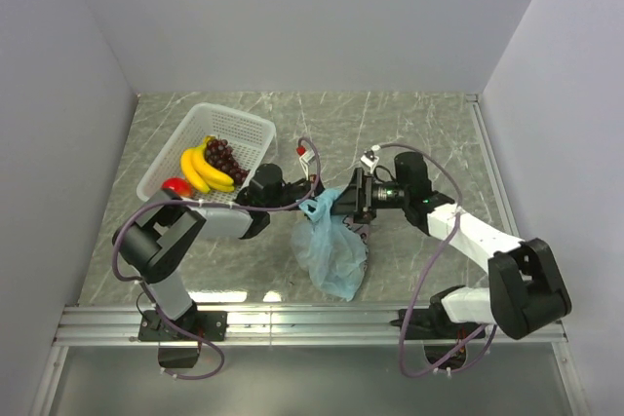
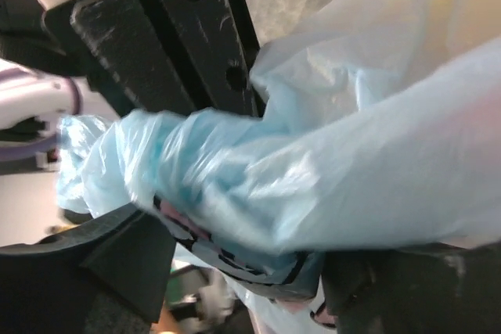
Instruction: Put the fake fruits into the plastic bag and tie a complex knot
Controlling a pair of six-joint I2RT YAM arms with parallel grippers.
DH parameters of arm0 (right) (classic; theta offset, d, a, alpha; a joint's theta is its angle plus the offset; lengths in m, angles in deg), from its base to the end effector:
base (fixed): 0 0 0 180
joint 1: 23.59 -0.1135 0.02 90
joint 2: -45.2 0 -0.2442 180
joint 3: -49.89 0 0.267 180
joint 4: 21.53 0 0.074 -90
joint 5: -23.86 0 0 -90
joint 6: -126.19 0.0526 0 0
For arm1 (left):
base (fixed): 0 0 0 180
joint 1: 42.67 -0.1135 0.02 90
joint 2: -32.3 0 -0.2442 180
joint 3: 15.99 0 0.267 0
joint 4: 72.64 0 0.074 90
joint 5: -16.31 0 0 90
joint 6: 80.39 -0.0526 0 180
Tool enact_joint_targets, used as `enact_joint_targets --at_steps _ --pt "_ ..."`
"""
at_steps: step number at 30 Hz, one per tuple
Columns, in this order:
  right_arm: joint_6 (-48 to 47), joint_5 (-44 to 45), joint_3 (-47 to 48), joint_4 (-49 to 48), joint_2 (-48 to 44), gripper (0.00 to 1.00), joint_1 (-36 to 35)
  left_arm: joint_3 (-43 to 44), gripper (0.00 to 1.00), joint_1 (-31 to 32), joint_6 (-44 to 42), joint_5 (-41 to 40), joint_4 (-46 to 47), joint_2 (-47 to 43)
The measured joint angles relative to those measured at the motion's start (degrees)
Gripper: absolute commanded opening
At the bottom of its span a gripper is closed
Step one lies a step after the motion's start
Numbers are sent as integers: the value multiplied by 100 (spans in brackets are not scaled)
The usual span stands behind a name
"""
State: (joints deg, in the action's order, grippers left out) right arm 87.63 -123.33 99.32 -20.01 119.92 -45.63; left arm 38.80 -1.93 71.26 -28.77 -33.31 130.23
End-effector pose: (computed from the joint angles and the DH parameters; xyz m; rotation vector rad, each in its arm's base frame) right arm 0.2509 0.1493 0.1888 -0.1538 2.2935 1.7539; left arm 0.2482 -0.2628 0.1654 0.3796 2.0110 -1.8862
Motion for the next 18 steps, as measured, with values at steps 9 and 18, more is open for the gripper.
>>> enact_joint_targets --at_steps 9,18 --pt "-2015 13 398 2275 -625 51 673 -7 0 -33 -361 -72 -391 -247" --pt "-2450 -214 413 2680 -627 39 675 63 0 -7 -546 -127 -732 -245"
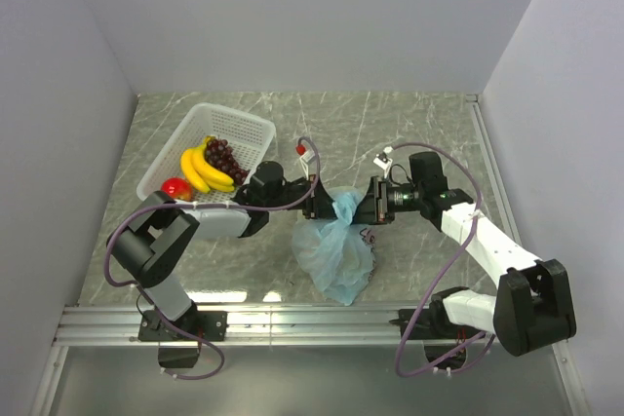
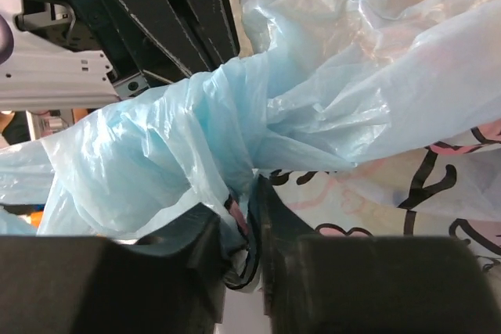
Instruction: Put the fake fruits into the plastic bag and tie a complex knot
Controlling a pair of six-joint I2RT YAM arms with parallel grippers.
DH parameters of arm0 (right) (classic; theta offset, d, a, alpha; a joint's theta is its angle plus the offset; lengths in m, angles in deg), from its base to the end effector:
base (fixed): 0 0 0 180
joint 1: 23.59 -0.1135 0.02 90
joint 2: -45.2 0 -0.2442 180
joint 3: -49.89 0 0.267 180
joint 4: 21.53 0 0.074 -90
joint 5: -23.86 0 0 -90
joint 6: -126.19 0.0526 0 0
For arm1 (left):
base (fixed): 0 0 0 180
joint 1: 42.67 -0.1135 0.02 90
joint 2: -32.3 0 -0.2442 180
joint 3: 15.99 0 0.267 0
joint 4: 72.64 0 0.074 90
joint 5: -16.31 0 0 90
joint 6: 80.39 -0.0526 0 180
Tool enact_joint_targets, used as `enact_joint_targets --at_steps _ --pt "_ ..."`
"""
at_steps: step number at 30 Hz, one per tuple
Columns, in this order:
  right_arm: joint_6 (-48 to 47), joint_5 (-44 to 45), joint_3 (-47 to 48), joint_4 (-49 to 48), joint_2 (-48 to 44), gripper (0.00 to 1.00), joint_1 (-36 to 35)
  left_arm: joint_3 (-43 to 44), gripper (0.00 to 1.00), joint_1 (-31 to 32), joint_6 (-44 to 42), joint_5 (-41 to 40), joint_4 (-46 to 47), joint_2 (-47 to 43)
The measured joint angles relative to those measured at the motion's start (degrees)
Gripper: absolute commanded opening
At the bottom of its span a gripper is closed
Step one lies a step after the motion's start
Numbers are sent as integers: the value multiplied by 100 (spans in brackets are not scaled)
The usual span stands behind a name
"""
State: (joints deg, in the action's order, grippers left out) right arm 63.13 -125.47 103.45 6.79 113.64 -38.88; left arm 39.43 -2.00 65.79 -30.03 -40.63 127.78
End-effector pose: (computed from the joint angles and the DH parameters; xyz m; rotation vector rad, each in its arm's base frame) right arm 0.2406 0.1127 0.2030 -0.3278 2.3258 1.5672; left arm 0.2483 -0.2613 0.1691 0.4124 2.0399 -1.7996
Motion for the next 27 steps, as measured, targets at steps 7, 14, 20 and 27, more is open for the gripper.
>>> enact_joint_targets --at_steps 7,14,20,27 --pt "-546 0 468 702 94 64 -22 120 0 164 -42 2 -28 28" --pt "-1893 -114 1027 2203 166 76 553 114 0 26 -109 7 -271 -55" --pt "-2490 -507 1091 2673 420 49 667 85 0 9 -280 70 -546 -328" --pt "-1768 -695 798 1740 498 3 509 85 0 11 -317 103 -629 -378"
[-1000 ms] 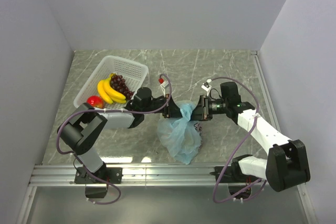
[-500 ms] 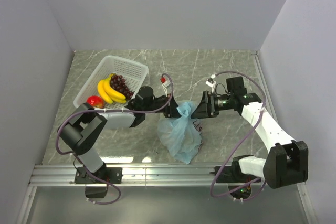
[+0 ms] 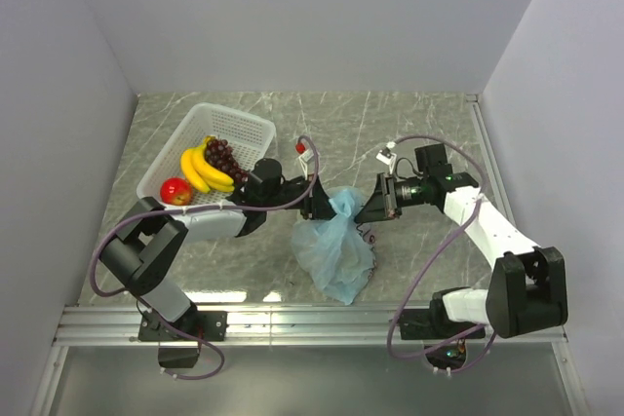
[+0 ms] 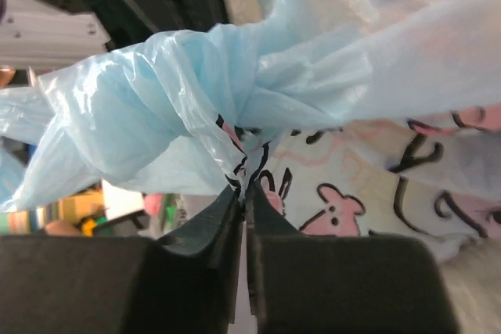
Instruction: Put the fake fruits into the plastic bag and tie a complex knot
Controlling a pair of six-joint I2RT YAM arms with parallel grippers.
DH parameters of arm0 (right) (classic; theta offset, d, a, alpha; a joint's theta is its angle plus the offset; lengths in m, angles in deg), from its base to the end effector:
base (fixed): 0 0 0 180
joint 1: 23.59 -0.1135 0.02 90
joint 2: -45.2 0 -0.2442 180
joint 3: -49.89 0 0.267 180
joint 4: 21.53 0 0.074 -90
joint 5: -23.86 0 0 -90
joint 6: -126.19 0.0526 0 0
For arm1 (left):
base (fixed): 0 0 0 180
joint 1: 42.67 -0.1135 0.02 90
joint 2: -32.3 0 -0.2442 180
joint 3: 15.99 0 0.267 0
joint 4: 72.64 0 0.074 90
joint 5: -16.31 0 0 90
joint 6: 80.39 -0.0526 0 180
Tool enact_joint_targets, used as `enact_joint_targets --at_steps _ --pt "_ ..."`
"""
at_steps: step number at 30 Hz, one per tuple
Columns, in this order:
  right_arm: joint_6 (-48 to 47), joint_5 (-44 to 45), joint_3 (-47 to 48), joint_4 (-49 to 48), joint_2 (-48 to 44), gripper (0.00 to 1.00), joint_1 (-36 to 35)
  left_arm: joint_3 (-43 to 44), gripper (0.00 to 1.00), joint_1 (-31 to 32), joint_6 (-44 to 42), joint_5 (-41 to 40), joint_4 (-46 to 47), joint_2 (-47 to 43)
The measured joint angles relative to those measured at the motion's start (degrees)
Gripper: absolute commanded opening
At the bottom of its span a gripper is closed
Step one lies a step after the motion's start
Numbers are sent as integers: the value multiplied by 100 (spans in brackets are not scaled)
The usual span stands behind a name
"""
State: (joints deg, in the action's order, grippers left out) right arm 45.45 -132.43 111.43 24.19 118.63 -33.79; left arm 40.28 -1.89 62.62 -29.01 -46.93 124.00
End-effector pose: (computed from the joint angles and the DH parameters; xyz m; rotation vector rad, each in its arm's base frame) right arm 0.2499 0.0939 0.2122 -0.4592 2.3175 1.6079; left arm 0.2444 -0.2596 0.1840 0.4717 2.0435 -1.7765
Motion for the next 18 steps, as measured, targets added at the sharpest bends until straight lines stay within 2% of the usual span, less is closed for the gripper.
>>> enact_joint_targets --at_steps 2,9,12,14,16,17,18 --pt "186 -59 -46 -236 -20 0 -214 0 0 22 9 2 -13 17" --pt "501 -57 -144 -730 -173 1 -1126 2 0 275 396 11 511 540" --pt "321 35 -61 -535 2 18 -1200 2 0 302 684 52 859 841" --pt "125 94 70 -280 157 36 -1143 2 0 302 796 50 938 925" --pt "-83 166 142 -37 197 49 -988 2 0 291 870 50 1038 931" --pt "-168 210 179 138 164 59 -861 2 0 291 885 50 1099 929" --pt "-273 245 227 308 118 59 -715 2 0 293 903 50 1158 929"
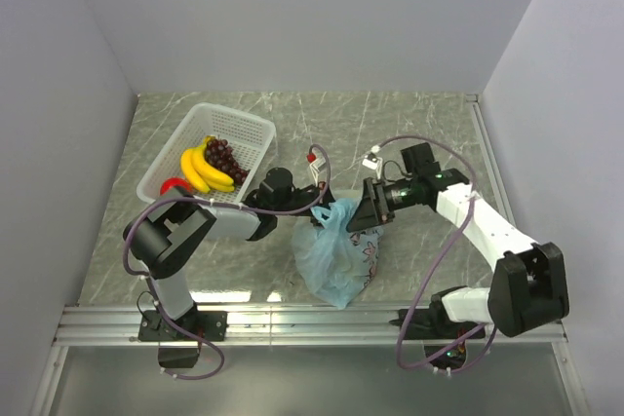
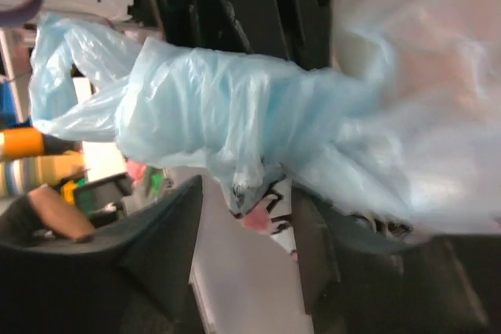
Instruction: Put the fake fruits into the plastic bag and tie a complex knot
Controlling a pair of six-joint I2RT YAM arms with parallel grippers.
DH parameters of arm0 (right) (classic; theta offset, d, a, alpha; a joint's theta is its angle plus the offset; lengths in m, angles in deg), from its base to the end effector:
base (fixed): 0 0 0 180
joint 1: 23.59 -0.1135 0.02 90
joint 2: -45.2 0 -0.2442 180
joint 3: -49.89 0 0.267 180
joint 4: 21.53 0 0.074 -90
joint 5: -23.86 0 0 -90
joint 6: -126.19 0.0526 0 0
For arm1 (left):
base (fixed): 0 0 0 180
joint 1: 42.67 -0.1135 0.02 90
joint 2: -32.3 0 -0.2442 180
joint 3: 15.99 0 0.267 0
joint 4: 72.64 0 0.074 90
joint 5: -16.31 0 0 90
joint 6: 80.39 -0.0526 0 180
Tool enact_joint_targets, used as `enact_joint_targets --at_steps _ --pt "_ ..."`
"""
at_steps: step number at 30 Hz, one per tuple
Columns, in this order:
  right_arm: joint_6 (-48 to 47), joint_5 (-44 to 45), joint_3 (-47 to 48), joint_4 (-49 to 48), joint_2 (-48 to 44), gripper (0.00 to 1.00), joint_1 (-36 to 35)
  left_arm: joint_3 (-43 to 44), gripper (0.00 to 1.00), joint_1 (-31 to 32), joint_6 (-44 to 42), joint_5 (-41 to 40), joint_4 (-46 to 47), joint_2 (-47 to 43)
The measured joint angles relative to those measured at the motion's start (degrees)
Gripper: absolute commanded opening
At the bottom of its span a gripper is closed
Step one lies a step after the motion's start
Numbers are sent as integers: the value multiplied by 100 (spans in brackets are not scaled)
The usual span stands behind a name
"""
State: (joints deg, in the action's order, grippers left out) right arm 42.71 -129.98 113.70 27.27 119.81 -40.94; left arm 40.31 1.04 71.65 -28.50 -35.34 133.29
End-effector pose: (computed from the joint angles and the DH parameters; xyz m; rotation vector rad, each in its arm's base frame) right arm 0.2404 0.1246 0.2151 -0.6320 2.3551 1.6004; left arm 0.2391 -0.2802 0.1512 0.4047 2.0976 -1.9096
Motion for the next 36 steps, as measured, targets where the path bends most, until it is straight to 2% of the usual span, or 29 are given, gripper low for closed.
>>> enact_joint_targets --at_steps 3,7,9,13,18,27,36 --pt "-278 79 201 459 -275 59 468 0 0 0 35 -2 59 -2" --pt "-494 166 341 761 -791 48 861 0 0 0 42 0 118 -2" --pt "-544 302 350 857 -944 47 898 0 0 0 42 2 133 -2" --pt "-483 726 216 831 -887 65 837 0 0 0 42 7 162 -20" --pt "-227 1045 11 645 -525 72 636 0 0 4 44 55 243 -24" --pt "1047 817 -455 -938 -369 74 37 66 0 118 229 208 479 31" --pt "2898 372 -1056 -3425 -190 74 -103 380 0 136 463 337 774 382"
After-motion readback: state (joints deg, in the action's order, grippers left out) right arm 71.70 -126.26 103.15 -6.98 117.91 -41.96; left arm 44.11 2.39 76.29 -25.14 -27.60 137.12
